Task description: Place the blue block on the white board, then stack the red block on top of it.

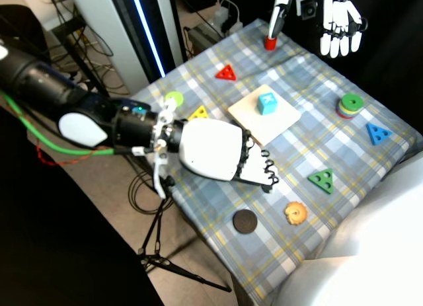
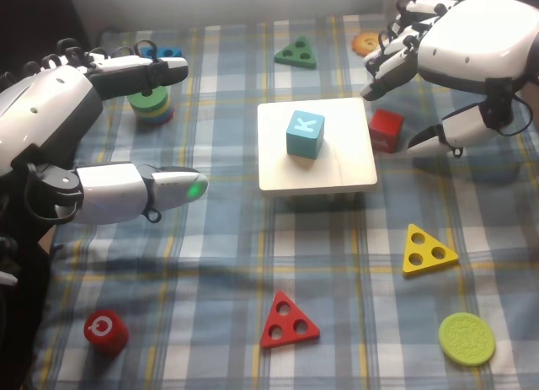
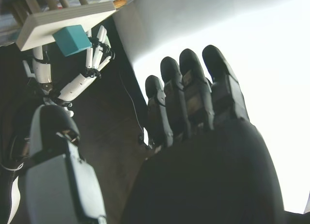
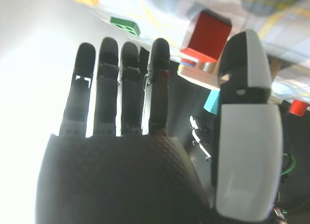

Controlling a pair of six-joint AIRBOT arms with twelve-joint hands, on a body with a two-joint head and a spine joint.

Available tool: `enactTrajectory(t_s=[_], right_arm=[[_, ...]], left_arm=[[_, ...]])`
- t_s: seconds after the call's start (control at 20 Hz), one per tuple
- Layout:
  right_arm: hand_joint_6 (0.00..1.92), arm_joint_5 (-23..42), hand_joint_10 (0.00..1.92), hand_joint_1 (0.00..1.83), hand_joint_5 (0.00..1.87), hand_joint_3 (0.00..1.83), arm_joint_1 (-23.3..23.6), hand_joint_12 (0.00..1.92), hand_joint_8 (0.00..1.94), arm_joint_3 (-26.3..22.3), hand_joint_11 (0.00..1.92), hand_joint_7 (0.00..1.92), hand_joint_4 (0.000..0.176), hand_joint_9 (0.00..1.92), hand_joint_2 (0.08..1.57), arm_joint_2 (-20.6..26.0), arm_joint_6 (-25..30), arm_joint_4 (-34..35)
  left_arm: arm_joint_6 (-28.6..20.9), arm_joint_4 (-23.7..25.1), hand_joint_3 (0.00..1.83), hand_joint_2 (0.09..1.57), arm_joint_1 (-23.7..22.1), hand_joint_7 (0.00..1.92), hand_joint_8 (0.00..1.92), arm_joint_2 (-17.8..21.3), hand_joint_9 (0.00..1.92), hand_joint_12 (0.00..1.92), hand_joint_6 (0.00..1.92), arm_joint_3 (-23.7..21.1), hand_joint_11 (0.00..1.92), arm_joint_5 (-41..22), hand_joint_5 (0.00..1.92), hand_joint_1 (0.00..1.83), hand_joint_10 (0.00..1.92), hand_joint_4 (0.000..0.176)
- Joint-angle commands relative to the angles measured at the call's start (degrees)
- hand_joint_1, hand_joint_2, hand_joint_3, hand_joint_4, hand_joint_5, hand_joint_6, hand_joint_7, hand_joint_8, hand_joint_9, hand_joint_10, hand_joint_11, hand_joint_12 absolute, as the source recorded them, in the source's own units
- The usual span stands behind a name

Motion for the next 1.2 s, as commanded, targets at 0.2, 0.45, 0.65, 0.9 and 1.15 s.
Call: enactTrajectory(t_s=[0.2, 0.45, 0.65, 0.9, 1.15], right_arm=[[0.0, 5.36, 0.0, 0.96, 0.68, 0.0, 1.81, 0.93, 0.0, 0.12, 0.0, 0.49, 0.038, 0.44, 0.93, -0.92, -0.06, 1.06], [0.0, 5.35, 0.0, 0.97, 0.69, 0.0, 2.3, 1.0, 0.0, 0.22, 0.0, 0.5, 0.042, 0.45, 0.92, -1.49, -0.06, 0.42], [0.01, 5.35, 0.01, 1.0, 0.72, 0.0, 2.33, 1.03, 0.0, 0.22, 0.0, 0.51, 0.033, 0.47, 0.92, -1.79, -0.06, 0.27], [0.01, 4.61, 0.01, 1.03, 0.72, 0.01, 2.33, 1.01, 0.0, 0.21, 0.0, 0.51, 0.022, 0.48, 0.94, -1.75, -0.06, -0.17], [0.03, 3.54, 0.0, 1.08, 0.9, 0.0, 2.32, 0.96, 0.0, -0.06, 0.0, 0.56, 0.0, 0.48, 0.96, -1.75, -0.05, -1.08]], left_arm=[[-0.37, 2.07, 0.0, 0.89, -0.47, 0.46, 0.0, -0.25, 0.34, 0.57, 0.0, 0.05, 0.0, -6.62, 0.48, 0.74, 0.0, 0.101], [-0.37, 2.1, 0.0, 0.89, -0.48, 0.47, 0.0, -0.35, 0.35, 0.57, 0.0, 0.05, 0.0, -6.58, 0.47, 0.75, 0.0, 0.105], [-0.37, 2.1, 0.0, 0.89, -0.48, 0.48, 0.0, -0.34, 0.35, 0.6, 0.0, 0.01, 0.0, -6.58, 0.48, 0.77, 0.0, 0.097], [-0.37, 2.09, 0.0, 0.89, -0.46, 0.48, 0.0, -0.34, 0.36, 0.6, 0.0, -0.01, 0.0, -6.59, 0.47, 0.76, 0.0, 0.105], [-0.37, 2.09, 0.0, 0.89, -0.45, 0.47, 0.0, -0.31, 0.36, 0.58, 0.0, -0.05, 0.0, -6.61, 0.46, 0.76, 0.0, 0.11]])
